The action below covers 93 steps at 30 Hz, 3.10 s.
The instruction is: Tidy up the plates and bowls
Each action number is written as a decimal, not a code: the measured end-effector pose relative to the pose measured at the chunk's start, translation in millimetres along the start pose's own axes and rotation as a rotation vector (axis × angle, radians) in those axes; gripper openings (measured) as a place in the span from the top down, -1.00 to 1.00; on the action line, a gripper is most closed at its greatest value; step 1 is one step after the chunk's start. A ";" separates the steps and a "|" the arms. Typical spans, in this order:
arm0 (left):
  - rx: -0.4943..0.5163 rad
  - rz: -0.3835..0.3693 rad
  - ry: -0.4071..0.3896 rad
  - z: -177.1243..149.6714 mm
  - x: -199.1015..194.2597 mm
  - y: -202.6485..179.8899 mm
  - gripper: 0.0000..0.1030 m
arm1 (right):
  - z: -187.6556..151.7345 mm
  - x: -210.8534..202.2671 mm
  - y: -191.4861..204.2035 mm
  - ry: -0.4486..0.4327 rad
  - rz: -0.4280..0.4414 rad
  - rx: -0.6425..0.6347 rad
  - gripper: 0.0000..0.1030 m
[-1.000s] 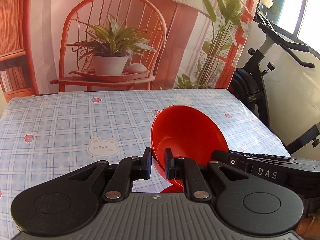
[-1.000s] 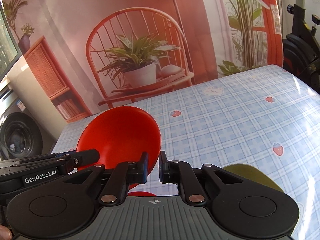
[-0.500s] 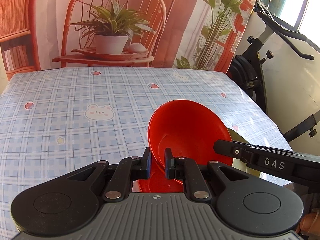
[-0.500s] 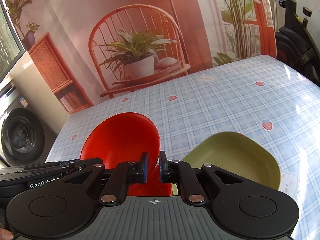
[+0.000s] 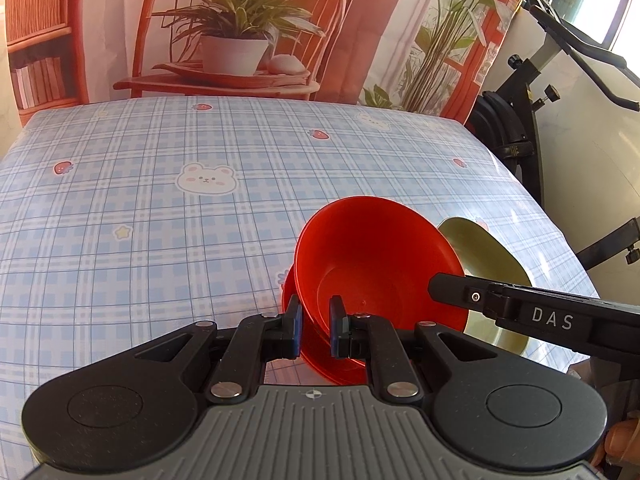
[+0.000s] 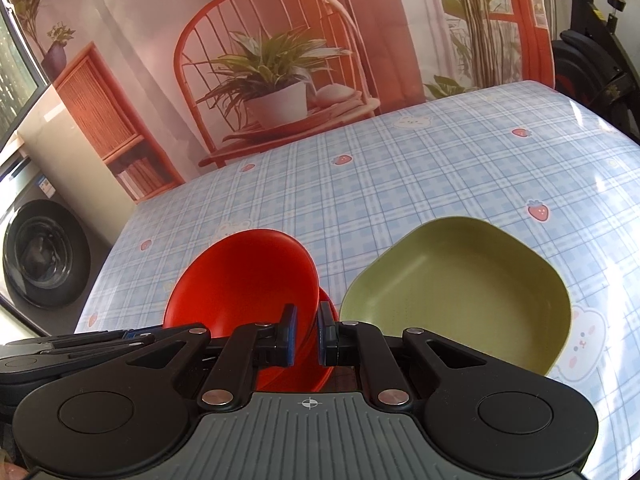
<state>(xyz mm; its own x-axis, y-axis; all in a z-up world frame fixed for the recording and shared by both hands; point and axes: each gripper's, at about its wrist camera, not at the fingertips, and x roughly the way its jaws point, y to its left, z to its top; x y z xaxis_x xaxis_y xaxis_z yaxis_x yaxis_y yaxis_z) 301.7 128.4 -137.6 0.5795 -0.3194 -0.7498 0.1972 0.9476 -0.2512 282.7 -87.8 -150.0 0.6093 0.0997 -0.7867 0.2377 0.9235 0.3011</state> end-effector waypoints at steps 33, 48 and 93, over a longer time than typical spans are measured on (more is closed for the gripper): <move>-0.037 -0.001 0.007 -0.5 0.4 3.8 0.72 | -5.9 7.5 -4.6 0.025 -0.012 -0.008 0.79; -0.083 0.013 0.008 1.3 3.7 7.8 0.70 | -15.7 -0.5 -4.7 0.034 -0.021 -0.049 0.65; -0.079 -0.008 -0.049 16.7 -6.1 -6.9 0.66 | -7.4 -6.2 -9.7 0.000 0.044 0.052 0.71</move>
<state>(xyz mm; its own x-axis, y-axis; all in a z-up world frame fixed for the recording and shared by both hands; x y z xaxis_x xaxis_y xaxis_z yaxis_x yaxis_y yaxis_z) 310.1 123.8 -121.1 0.6163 -0.3251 -0.7173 0.1400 0.9415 -0.3064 271.0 -94.7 -152.1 0.6199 0.1396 -0.7722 0.2496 0.8978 0.3627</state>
